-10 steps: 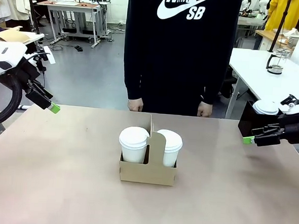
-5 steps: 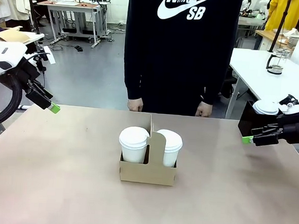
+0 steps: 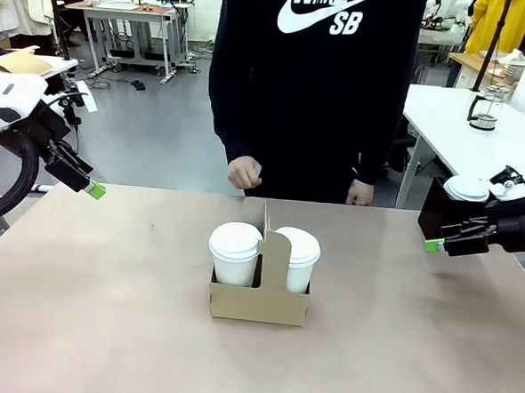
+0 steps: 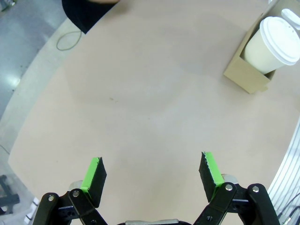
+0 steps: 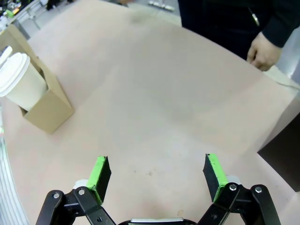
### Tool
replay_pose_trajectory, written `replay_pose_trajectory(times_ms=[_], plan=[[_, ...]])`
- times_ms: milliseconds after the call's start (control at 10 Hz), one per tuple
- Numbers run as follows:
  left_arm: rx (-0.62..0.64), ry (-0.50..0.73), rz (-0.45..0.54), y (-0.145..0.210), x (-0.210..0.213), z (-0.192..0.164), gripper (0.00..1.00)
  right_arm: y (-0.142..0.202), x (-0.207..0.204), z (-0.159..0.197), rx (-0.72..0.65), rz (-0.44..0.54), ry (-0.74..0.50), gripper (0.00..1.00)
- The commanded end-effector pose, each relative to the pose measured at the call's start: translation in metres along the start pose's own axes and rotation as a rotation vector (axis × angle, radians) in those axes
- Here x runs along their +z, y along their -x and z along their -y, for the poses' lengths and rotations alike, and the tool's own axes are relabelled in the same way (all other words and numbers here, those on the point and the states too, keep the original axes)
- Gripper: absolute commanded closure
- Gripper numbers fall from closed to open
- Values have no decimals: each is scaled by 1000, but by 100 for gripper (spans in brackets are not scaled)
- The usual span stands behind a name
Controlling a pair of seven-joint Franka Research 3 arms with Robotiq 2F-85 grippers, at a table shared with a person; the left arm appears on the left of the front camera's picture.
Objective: Pour a drink into a cup and package it in a carrier.
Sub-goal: Insert the held 600 ml Paper Cup into the Cup Carrier.
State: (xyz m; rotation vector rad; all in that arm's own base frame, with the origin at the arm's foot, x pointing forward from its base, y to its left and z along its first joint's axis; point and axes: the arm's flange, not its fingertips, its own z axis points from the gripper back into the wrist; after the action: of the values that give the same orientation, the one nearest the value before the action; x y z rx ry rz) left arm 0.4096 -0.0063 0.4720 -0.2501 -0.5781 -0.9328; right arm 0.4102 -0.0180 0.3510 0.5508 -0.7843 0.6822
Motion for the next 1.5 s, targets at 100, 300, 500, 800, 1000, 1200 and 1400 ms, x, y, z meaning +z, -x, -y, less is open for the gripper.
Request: replay_pose_trajectory(times_ms=[100, 300, 500, 800, 1000, 1200, 1400], plan=[[14, 10, 16, -1, 2, 1, 0, 1, 3, 1, 5, -1, -10, 0], [14, 10, 16, -1, 2, 1, 0, 1, 3, 1, 5, -1, -10, 0], [14, 10, 16, -1, 2, 1, 0, 1, 3, 1, 5, -1, -10, 0], [14, 10, 16, -1, 2, 1, 0, 1, 3, 1, 5, -1, -10, 0], [14, 10, 16, -1, 2, 1, 0, 1, 3, 1, 5, -1, -10, 0], [14, 10, 16, -1, 2, 1, 0, 1, 3, 1, 5, -1, -10, 0], [14, 10, 16, -1, 2, 1, 0, 1, 3, 1, 5, -1, -10, 0]])
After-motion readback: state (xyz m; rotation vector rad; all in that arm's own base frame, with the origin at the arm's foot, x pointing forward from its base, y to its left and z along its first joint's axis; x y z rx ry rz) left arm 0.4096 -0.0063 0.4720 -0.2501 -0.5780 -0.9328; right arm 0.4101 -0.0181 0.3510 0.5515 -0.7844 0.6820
